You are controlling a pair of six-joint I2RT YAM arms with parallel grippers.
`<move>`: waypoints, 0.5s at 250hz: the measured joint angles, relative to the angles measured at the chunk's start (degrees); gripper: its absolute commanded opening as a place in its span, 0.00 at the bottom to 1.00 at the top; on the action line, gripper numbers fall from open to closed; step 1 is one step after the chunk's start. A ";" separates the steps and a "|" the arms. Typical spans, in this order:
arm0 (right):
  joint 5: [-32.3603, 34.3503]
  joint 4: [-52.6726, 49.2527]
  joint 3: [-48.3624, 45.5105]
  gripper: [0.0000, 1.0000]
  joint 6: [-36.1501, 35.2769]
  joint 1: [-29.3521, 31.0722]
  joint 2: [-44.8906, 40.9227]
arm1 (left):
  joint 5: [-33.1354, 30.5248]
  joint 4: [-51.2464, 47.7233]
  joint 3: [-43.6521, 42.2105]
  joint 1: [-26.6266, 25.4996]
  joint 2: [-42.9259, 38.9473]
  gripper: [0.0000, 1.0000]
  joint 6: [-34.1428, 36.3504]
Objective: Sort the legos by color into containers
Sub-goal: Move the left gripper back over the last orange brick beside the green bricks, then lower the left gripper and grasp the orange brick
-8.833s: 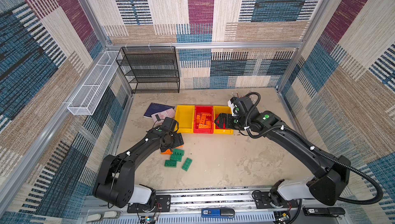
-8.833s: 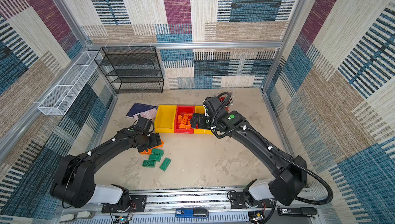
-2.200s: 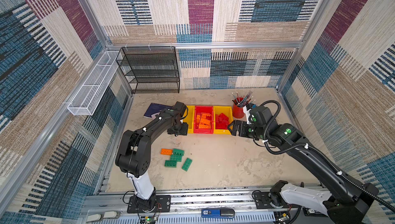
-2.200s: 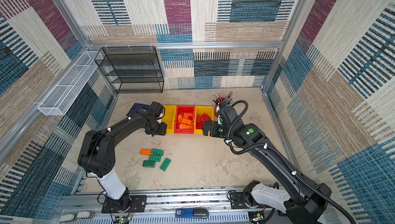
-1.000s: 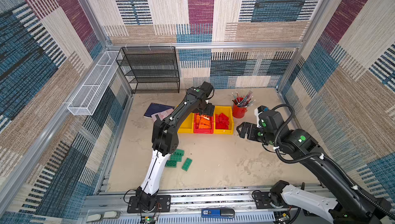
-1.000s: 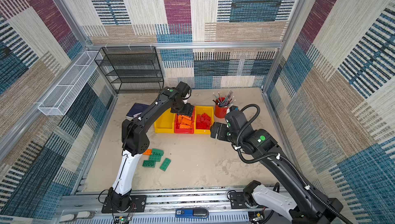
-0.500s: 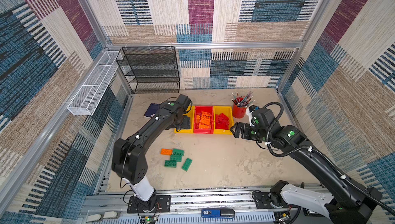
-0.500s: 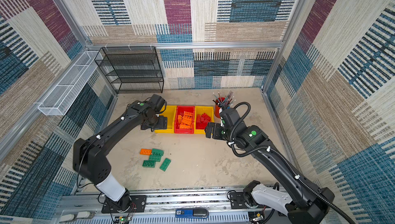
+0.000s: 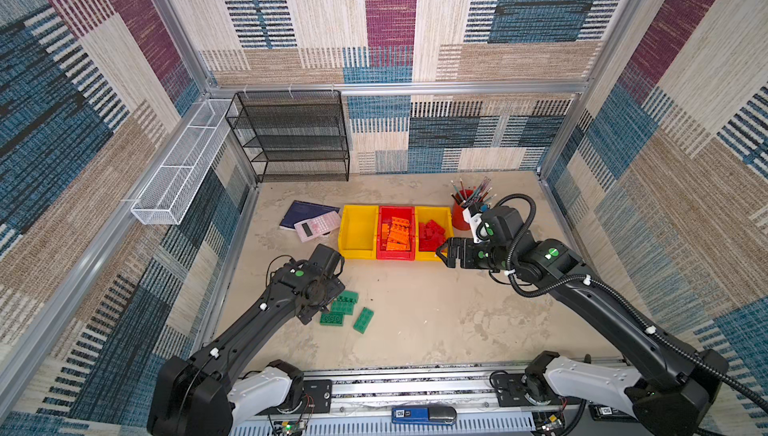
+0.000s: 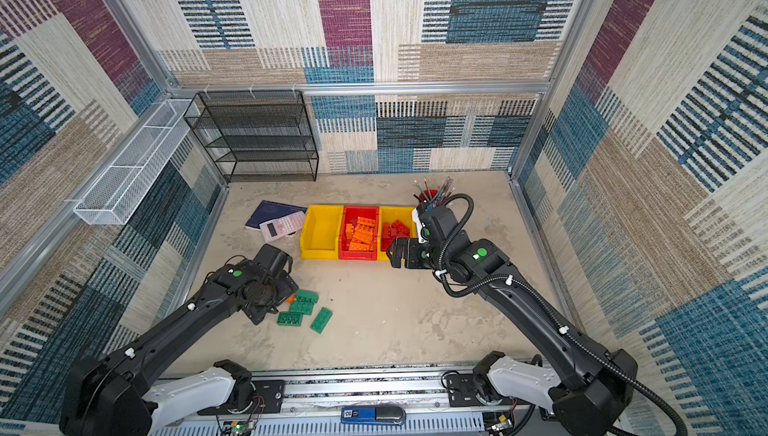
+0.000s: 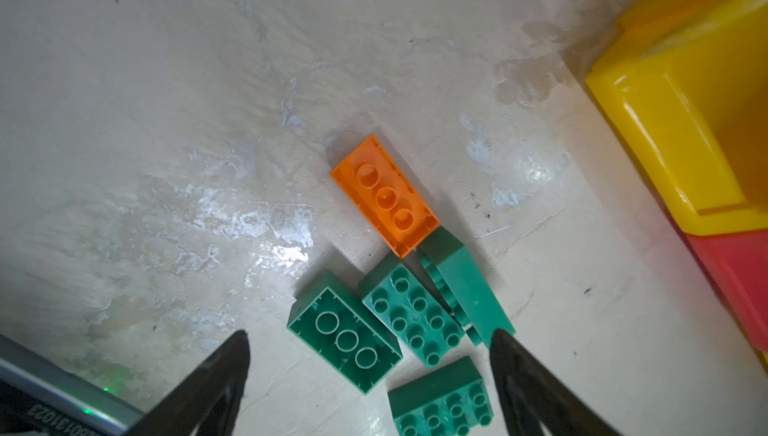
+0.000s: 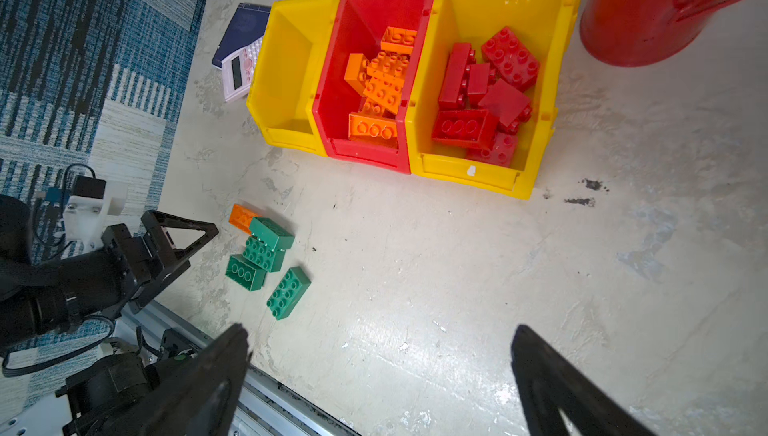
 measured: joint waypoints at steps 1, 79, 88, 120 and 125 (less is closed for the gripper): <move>-0.02 0.00 0.00 0.99 0.00 0.00 0.00 | 0.00 0.13 -0.15 0.07 -0.07 0.89 -0.20; -0.09 0.52 -1.84 1.00 -0.20 0.02 -3.08 | 4.66 9.42 -5.66 5.60 3.19 0.86 -9.16; -0.09 0.52 -1.88 1.00 -0.17 0.02 -3.39 | 4.63 10.54 -5.62 5.97 4.13 0.86 -9.35; 0.09 0.50 -1.99 1.00 -0.17 0.00 -3.89 | 5.88 12.46 -3.85 7.02 7.41 0.85 -9.57; 0.09 0.50 -2.05 1.00 -0.17 0.00 -3.91 | 6.14 12.92 -3.48 7.28 7.96 0.85 -9.57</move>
